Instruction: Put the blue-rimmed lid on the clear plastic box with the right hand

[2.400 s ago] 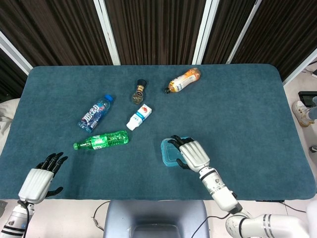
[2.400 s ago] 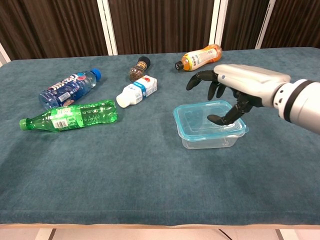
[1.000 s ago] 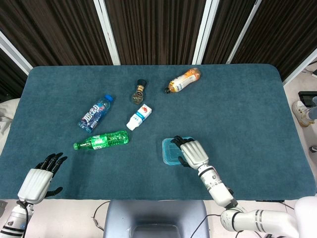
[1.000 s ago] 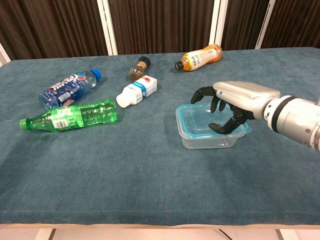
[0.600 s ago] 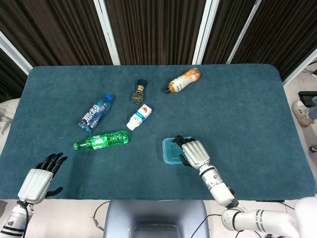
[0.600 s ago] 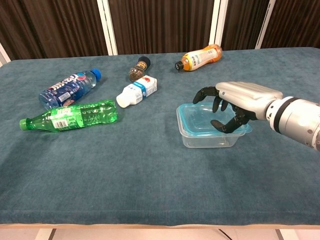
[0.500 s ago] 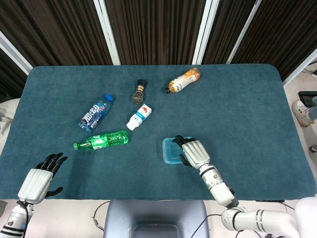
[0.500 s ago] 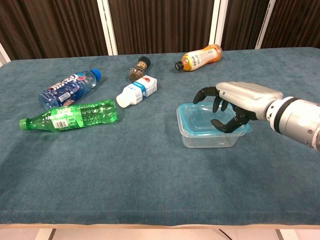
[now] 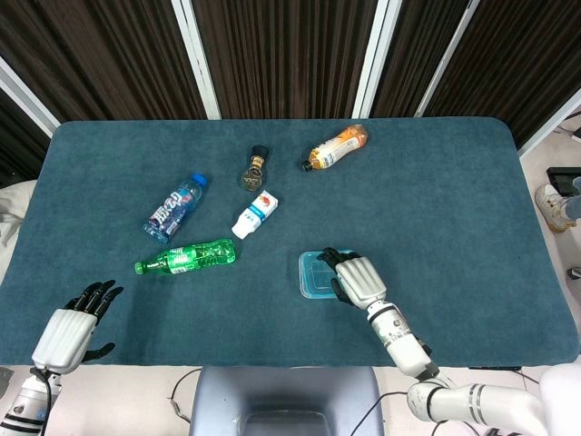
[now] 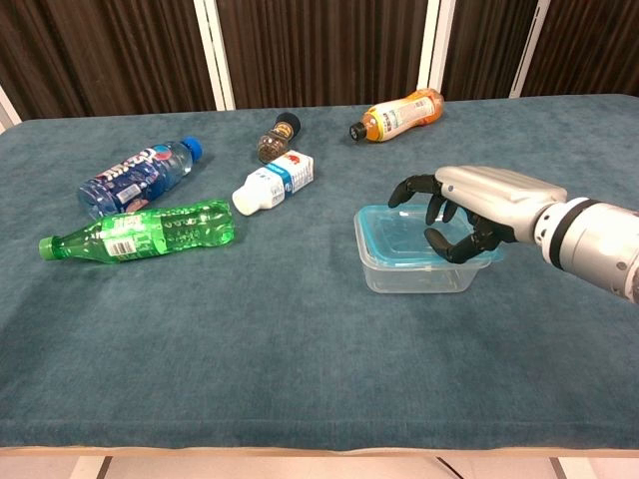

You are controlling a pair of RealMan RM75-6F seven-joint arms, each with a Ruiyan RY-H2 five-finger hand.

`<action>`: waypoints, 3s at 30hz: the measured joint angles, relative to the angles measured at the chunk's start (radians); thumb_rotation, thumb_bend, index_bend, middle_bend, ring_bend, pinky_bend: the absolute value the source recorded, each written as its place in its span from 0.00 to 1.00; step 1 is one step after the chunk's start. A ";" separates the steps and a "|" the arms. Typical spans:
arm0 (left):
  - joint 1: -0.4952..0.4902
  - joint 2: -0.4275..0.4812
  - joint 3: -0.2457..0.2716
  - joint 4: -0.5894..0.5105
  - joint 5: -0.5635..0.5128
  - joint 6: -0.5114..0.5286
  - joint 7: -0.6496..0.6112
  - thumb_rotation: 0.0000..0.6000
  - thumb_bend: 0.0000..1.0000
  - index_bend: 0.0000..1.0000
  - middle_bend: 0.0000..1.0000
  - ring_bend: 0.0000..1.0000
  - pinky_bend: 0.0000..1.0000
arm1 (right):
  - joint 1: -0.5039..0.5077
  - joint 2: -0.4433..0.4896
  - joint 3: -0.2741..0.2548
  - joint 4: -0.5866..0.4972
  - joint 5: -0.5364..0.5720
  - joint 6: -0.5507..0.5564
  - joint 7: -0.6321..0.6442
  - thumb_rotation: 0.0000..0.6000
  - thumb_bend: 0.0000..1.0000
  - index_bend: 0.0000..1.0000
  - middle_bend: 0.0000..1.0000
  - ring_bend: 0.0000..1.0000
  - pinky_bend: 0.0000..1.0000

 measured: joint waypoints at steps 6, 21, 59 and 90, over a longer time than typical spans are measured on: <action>0.000 0.000 0.000 0.000 -0.001 0.000 -0.001 1.00 0.43 0.16 0.11 0.12 0.40 | -0.004 -0.002 -0.003 0.009 -0.012 -0.010 0.027 1.00 0.51 0.34 0.28 0.36 0.41; 0.000 0.001 0.000 -0.001 -0.001 -0.001 0.000 1.00 0.43 0.16 0.11 0.12 0.40 | -0.022 0.011 -0.010 -0.001 -0.073 0.009 0.067 1.00 0.51 0.34 0.28 0.35 0.41; -0.001 0.005 0.004 0.001 0.007 -0.001 -0.014 1.00 0.43 0.16 0.12 0.13 0.40 | 0.052 -0.121 0.070 -0.032 -0.002 0.059 -0.165 1.00 0.47 0.32 0.28 0.34 0.39; 0.000 0.006 0.007 0.001 0.015 0.002 -0.014 1.00 0.43 0.16 0.12 0.13 0.40 | 0.047 -0.147 0.041 -0.012 0.007 0.092 -0.223 1.00 0.39 0.31 0.28 0.33 0.39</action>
